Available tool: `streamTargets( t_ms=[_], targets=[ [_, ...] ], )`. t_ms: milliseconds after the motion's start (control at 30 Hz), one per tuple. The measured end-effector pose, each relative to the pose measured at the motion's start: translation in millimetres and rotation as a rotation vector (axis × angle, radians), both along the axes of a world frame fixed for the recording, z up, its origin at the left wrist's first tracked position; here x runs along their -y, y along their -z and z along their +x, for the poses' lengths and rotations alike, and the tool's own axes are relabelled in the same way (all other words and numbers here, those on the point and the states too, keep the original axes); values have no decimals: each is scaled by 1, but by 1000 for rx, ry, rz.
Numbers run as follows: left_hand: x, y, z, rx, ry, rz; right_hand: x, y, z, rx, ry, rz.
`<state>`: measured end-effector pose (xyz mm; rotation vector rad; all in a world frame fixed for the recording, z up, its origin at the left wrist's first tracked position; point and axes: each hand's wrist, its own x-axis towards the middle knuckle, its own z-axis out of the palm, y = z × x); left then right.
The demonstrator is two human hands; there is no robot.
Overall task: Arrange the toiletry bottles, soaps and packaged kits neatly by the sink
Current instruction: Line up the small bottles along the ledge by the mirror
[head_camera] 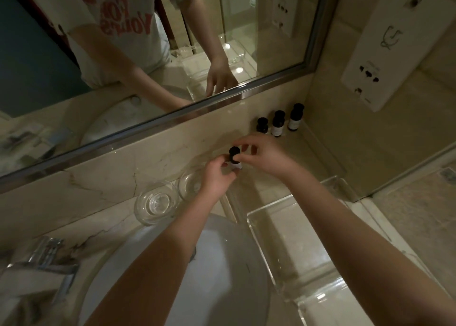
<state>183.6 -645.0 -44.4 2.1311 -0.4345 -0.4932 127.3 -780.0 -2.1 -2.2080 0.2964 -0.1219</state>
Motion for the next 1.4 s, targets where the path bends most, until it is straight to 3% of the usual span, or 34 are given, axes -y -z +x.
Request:
streamTargets(
  t_ms=[133, 267, 433, 533, 667, 767, 1267, 1400],
  targets=[
    [1, 1, 3, 13, -20, -10, 3, -12, 13, -62, -111, -138],
    [4, 3, 3, 17, -36, -12, 9, -13, 11, -98, -104, -116],
    [20, 0, 11, 37, -46, -31, 31, 0, -9, -33, 249, 143],
    [35, -1, 18, 65, -73, -23, 49, 18, -23, -126, 384, 21],
    [52, 1, 25, 137, -15, 37, 52, 29, -35, -278, 264, -340],
    [57, 3, 32, 132, 3, 93, 49, 35, -41, -295, 213, -478],
    [58, 4, 25, 210, 0, 137, 44, 43, -50, -322, 184, -547],
    [46, -1, 20, 224, -10, 139, 35, 37, -51, -216, 241, -509]
  ],
)
